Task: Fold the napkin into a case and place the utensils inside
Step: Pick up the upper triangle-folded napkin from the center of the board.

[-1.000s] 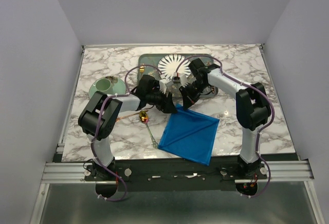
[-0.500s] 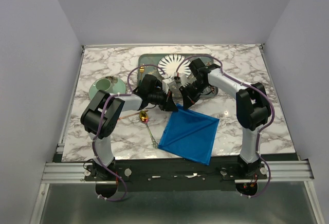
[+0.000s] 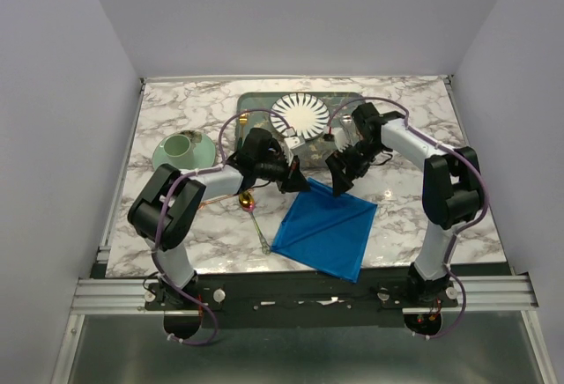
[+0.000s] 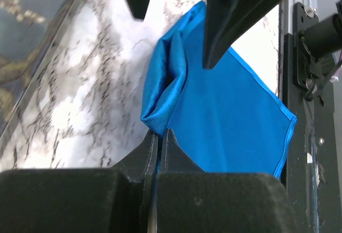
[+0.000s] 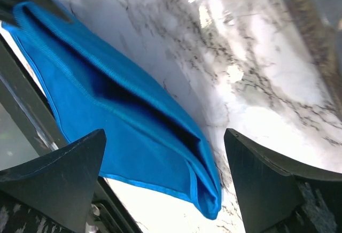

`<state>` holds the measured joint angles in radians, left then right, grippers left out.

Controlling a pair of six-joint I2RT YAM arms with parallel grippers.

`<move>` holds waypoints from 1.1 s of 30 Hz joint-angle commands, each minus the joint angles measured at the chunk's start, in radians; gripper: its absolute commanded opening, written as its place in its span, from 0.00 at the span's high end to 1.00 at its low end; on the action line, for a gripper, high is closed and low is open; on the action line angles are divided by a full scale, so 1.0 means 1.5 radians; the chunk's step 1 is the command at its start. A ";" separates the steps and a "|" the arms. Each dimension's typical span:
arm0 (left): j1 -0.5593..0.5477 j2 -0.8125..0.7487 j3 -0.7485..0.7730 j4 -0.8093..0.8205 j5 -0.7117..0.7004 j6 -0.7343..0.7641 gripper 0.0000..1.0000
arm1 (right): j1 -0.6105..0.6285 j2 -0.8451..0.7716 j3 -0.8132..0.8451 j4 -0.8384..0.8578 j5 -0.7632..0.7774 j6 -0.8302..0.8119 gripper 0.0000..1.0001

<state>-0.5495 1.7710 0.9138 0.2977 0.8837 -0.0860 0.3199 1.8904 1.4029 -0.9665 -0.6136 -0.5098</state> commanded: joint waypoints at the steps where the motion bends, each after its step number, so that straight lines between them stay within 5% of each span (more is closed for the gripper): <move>1: -0.019 -0.049 -0.017 -0.003 -0.004 0.081 1.00 | 0.011 -0.007 -0.033 -0.019 0.016 -0.086 0.00; 12: -0.020 -0.079 -0.030 -0.019 -0.011 0.105 1.00 | -0.007 0.029 -0.051 -0.079 -0.007 -0.193 0.04; 17: -0.020 -0.081 -0.034 -0.019 -0.012 0.105 1.00 | -0.035 0.046 -0.051 -0.105 -0.004 -0.214 0.22; 33: -0.011 -0.081 -0.027 -0.024 -0.010 0.105 1.00 | -0.097 0.108 -0.025 -0.153 0.010 -0.239 0.50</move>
<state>-0.5770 1.6791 0.8742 0.2634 0.8749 0.0528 0.1879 2.0132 1.3449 -1.1568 -0.6140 -0.8337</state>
